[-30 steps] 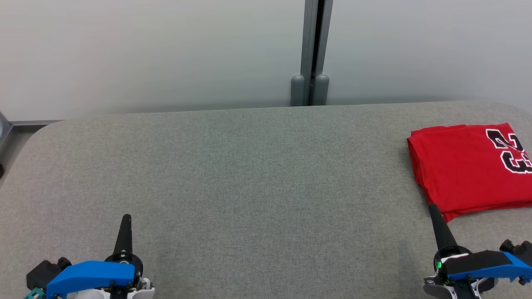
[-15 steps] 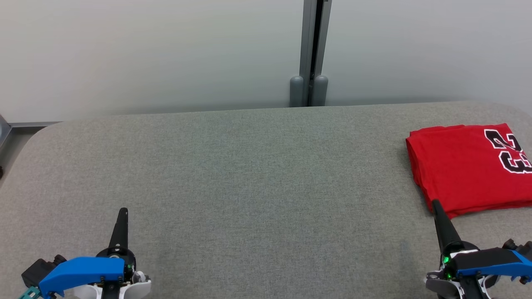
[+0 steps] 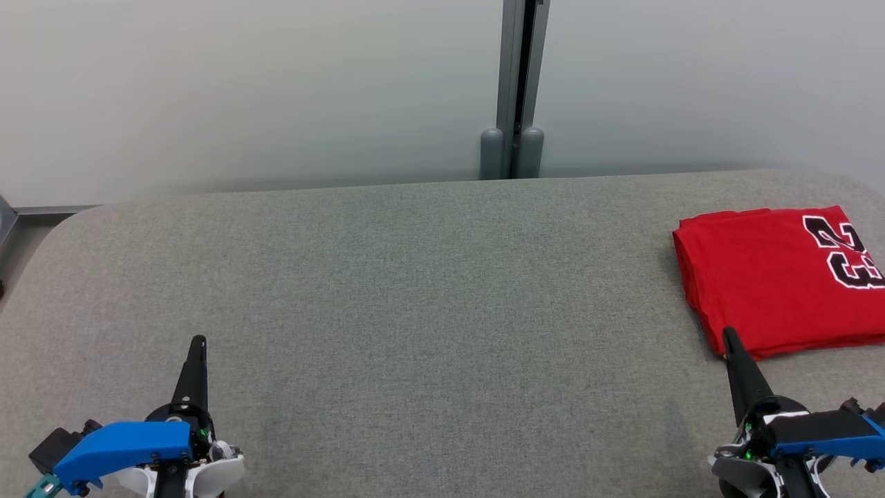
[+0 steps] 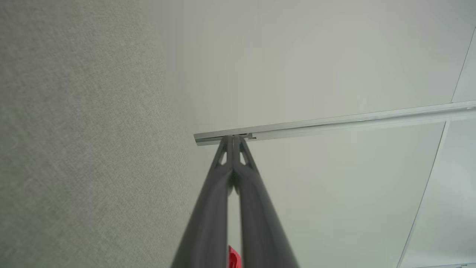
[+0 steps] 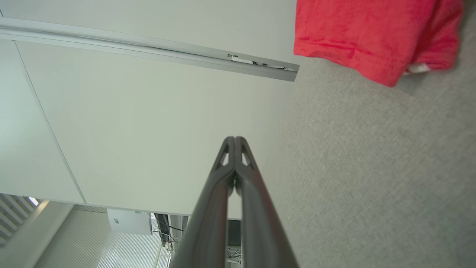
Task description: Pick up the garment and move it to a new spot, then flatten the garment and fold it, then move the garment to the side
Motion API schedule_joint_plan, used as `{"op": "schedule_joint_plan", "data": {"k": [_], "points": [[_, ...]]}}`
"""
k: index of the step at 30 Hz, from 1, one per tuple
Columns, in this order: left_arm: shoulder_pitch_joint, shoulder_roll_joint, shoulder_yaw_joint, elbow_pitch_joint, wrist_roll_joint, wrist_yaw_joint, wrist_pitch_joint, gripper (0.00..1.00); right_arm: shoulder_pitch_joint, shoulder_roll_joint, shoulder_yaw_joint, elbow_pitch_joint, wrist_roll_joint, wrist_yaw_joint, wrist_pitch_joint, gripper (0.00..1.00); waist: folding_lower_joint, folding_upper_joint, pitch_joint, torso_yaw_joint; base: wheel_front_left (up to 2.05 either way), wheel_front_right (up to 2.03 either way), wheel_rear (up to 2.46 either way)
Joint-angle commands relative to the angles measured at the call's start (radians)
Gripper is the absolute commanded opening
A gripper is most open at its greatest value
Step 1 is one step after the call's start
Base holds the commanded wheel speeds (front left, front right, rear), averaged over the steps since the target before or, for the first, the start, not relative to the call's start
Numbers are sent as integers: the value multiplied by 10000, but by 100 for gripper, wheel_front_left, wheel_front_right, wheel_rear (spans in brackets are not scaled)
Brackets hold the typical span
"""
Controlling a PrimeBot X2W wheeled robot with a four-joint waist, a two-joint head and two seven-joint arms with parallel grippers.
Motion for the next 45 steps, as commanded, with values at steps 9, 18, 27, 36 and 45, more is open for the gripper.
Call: {"op": "schedule_joint_plan", "data": {"k": [9, 18, 27, 36, 45], "points": [[-245, -36, 190, -104, -645, -122, 217, 0, -160, -41, -103, -133, 806, 4, 223, 0, 0, -1, -23, -20, 0, 0, 0], [-295, -67, 296, -137, -1159, -178, 368, 0, -193, -44, -177, -168, 1427, 2, 387, 0, -1, -1, -45, -39, 0, 0, 0], [-329, -88, 366, -149, -1437, -191, 454, 0, -214, -44, -210, -188, 1742, 2, 475, 0, -1, -1, -59, -51, 0, 0, 0], [-328, -87, 364, -150, -1439, -191, 452, 0, -213, -44, -209, -188, 1742, 2, 475, 0, -1, -1, -59, -51, 0, 0, 0], [-328, -87, 363, -151, -1440, -191, 451, 0, -213, -44, -209, -188, 1743, 2, 475, 0, -1, -1, -59, -51, 0, 0, 0]]}}
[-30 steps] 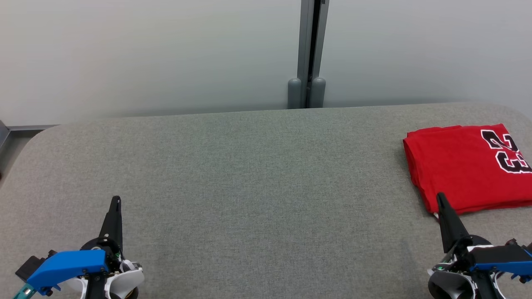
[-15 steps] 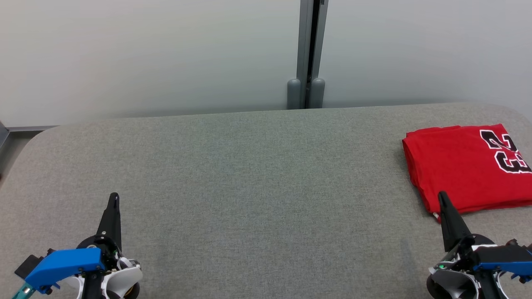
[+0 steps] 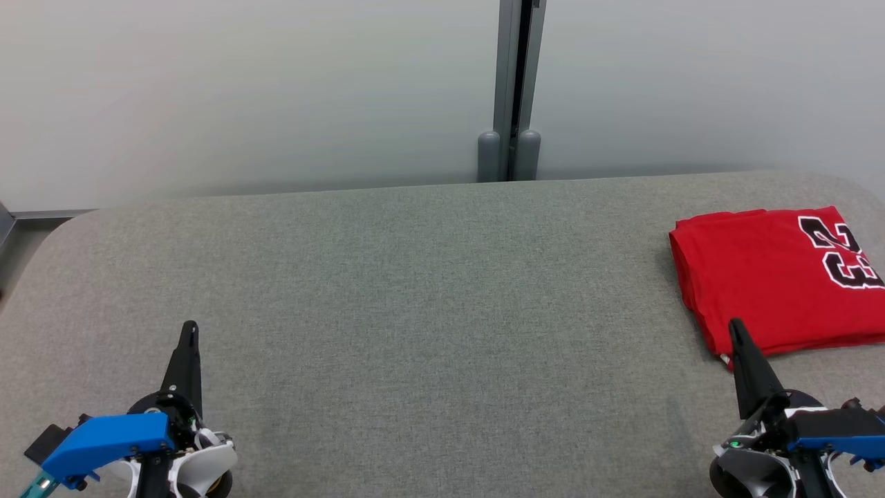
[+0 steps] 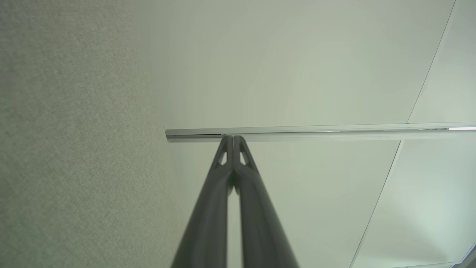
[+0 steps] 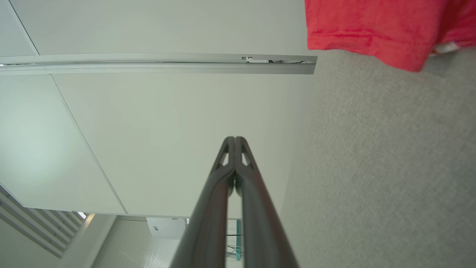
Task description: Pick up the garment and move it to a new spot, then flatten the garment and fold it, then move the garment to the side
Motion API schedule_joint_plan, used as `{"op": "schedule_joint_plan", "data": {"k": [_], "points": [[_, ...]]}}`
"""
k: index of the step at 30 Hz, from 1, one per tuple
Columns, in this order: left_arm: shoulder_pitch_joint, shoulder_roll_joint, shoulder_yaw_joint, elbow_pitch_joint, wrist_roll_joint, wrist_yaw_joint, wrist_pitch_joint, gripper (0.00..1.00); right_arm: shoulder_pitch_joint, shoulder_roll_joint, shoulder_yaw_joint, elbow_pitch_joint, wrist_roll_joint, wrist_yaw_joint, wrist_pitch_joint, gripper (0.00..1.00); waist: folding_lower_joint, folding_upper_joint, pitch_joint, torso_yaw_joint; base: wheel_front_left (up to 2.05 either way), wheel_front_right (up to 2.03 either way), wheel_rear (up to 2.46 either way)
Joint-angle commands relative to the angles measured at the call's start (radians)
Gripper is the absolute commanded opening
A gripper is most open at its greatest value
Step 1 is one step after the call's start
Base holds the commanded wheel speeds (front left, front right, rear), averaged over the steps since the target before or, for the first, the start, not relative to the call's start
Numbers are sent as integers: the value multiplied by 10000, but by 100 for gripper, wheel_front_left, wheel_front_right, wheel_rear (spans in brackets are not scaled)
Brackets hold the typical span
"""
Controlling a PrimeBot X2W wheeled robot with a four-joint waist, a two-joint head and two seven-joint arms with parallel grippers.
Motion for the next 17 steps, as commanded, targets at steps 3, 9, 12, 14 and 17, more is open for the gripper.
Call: {"op": "schedule_joint_plan", "data": {"k": [3, 9, 12, 14, 17], "points": [[-99, -18, 25, -38, -28, -44, 35, 0, -134, -40, -19, -32, 27, 2, 45, 0, 1, -1, 0, 0, 0, 0, 0], [-99, -18, 24, -39, -29, -44, 34, 0, -134, -40, -18, -32, 27, 2, 45, 0, 1, -1, 0, 0, 0, 0, 0], [-99, -18, 24, -39, -29, -44, 34, 0, -133, -40, -18, -32, 27, 0, 45, 0, 1, -1, 0, 0, 0, 0, 0], [-99, -18, 24, -39, -28, -44, 34, 0, -133, -40, -18, -32, 27, 2, 45, 0, 1, -1, 0, 0, 0, 0, 0], [-98, -18, 23, -40, -30, -44, 33, 0, -134, -40, -18, -32, 27, 0, 44, 0, 1, -1, 0, 0, 0, 0, 0]]}}
